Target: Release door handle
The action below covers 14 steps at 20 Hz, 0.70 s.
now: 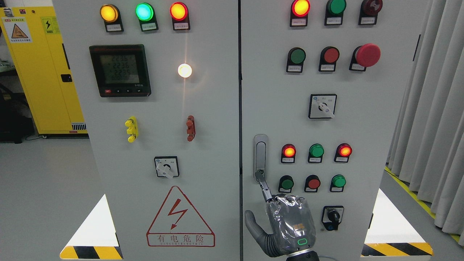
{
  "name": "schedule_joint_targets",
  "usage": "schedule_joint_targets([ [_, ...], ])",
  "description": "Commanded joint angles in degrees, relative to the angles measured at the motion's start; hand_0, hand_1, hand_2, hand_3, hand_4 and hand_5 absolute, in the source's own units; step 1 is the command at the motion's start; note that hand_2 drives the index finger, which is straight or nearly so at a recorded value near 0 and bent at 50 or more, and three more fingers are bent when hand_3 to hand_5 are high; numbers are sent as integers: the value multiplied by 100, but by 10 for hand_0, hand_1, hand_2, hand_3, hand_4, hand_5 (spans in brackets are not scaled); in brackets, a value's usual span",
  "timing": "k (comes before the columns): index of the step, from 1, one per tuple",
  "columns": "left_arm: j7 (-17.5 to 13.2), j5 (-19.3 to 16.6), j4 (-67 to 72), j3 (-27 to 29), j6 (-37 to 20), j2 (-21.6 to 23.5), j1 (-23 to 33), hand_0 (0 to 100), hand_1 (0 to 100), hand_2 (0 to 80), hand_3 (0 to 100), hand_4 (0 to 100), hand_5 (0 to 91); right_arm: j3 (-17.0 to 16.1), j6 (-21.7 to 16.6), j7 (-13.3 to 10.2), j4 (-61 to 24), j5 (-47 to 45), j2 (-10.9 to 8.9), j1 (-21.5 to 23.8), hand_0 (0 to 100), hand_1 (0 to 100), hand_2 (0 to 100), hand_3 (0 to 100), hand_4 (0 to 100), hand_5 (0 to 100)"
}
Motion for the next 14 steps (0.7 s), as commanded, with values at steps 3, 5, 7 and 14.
schedule_joint_targets([
  [3,-1,0,-70,0,0,0,0,120,556,0,0,0,0,-35,11,2,25,2,16,-14,531,354,0,1000,1000,1000],
  [5,-1,0,-70,0,0,0,0,120,556,0,0,0,0,-35,46,2,34,2,16,-23,530,354,0,1000,1000,1000],
  [7,-1,0,-70,0,0,0,0,120,556,0,0,0,0,-27,64,10,52,-7,16,-15,530,354,0,1000,1000,1000],
  [14,-1,0,-70,0,0,0,0,120,556,0,0,0,0,-35,64,10,131,-7,68,-58,527,356,0,1000,1000,1000],
])
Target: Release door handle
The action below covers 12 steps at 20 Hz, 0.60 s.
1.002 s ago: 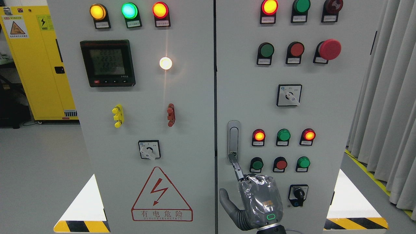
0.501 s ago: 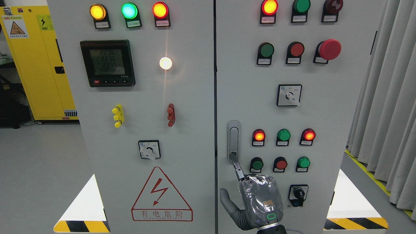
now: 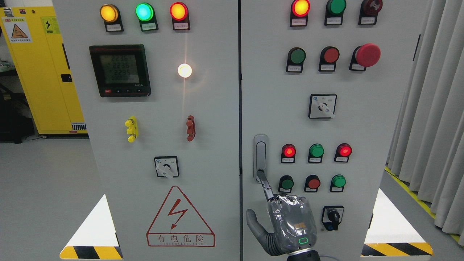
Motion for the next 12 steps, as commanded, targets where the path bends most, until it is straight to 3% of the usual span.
schedule_joint_targets([
  [1,-1,0,-70,0,0,0,0,120,556,0,0,0,0,-12,2,5,77,-1,60,-51,527,357,0,1000,1000,1000],
  [12,-1,0,-70,0,0,0,0,120,556,0,0,0,0,-12,2,5,86,-1,68,-60,522,358,0,1000,1000,1000],
])
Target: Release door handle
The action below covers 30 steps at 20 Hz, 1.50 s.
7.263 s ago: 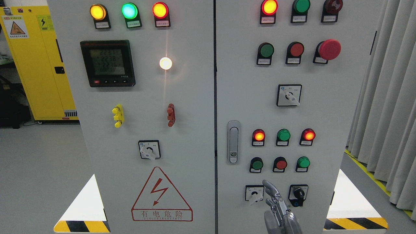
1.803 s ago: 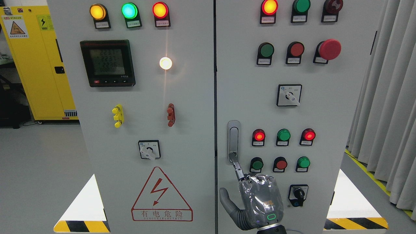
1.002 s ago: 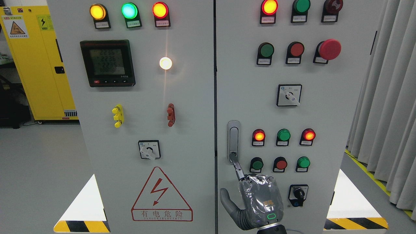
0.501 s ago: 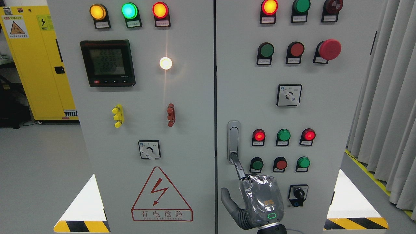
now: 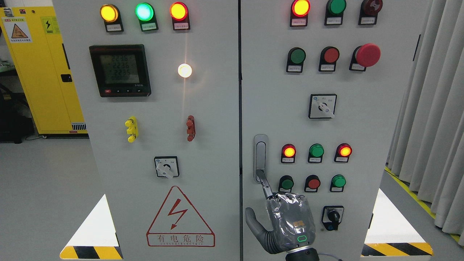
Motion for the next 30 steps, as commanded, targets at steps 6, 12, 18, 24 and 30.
schedule_joint_targets([
  [6,-1,0,-70,0,0,0,0,120,556,0,0,0,0,-5,0,13,31,0,24,36,521,359,3,1000,1000,1000],
  [12,-1,0,-70,0,0,0,0,120,556,0,0,0,0,-5,9,13,40,0,24,45,519,359,14,1000,1000,1000],
  [18,-1,0,-70,0,0,0,0,120,556,0,0,0,0,-5,9,82,48,0,24,45,516,361,22,1000,1000,1000],
  [24,-1,0,-70,0,0,0,0,120,556,0,0,0,0,-5,9,118,48,-9,24,45,514,362,25,1000,1000,1000],
  [30,-1,0,-70,0,0,0,0,120,556,0,0,0,0,-5,131,127,48,-9,15,45,513,362,31,1000,1000,1000],
])
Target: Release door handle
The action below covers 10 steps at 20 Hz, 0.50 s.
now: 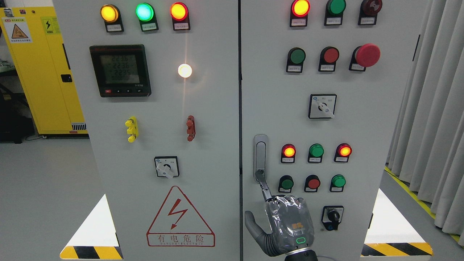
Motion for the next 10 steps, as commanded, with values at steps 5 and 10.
schedule_joint_targets([
  [5,-1,0,-70,0,0,0,0,120,556,0,0,0,0,-2,95,17,6,-10,1,0,511,364,33,1000,1000,1000],
  [10,-1,0,-70,0,0,0,0,120,556,0,0,0,0,-2,95,17,6,-10,-8,9,511,364,36,1000,1000,1000],
])
